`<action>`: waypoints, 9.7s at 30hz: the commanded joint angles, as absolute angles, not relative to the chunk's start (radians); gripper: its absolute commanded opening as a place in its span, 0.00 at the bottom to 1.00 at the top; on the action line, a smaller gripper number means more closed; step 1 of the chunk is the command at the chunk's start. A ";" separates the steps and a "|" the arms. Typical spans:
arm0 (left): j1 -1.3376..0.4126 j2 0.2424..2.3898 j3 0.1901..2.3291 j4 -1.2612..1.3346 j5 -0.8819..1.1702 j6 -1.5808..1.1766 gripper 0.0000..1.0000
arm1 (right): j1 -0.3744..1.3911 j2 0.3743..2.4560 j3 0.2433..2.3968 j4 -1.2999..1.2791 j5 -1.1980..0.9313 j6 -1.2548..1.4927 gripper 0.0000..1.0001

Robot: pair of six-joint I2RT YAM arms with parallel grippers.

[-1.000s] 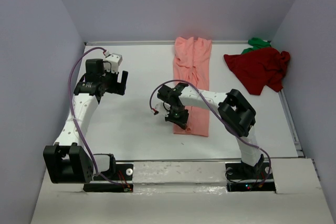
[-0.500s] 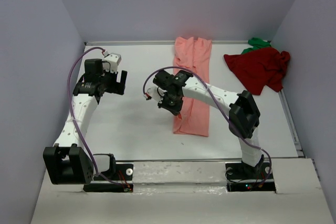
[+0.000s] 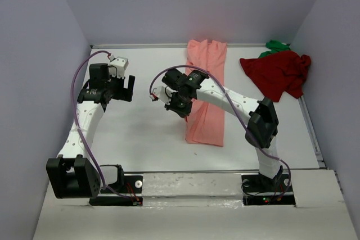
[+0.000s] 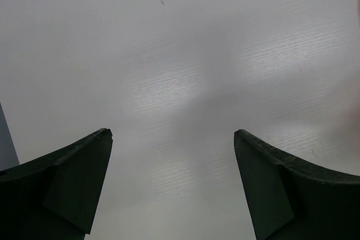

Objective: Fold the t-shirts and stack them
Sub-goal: Fold the tshirt

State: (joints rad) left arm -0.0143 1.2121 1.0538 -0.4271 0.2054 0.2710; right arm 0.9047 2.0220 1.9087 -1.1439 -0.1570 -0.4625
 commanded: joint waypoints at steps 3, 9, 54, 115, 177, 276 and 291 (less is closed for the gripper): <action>-0.008 1.175 1.043 -0.397 0.215 0.264 0.99 | 0.914 1.979 1.915 -1.138 -0.126 -0.489 0.00; -0.008 1.190 1.054 -0.402 0.225 0.262 0.99 | 0.914 1.908 1.832 -1.105 -0.107 -0.495 0.00; -0.008 1.201 1.043 -0.411 0.275 0.275 0.99 | 0.914 1.695 1.457 -1.055 -0.109 -0.463 0.00; -0.008 1.158 1.022 -0.407 0.284 0.290 0.99 | 0.810 1.960 1.517 -0.985 -0.118 -0.445 0.00; -0.008 1.170 1.020 -0.400 0.293 0.290 0.99 | 0.810 2.006 1.675 -1.140 -0.258 -0.440 0.00; -0.008 1.164 1.020 -0.396 0.298 0.293 0.99 | 0.828 1.902 1.417 -1.112 -0.063 -0.400 0.00; -0.008 1.154 1.011 -0.400 0.322 0.295 0.99 | 0.828 1.773 1.272 -1.111 0.046 -0.368 0.00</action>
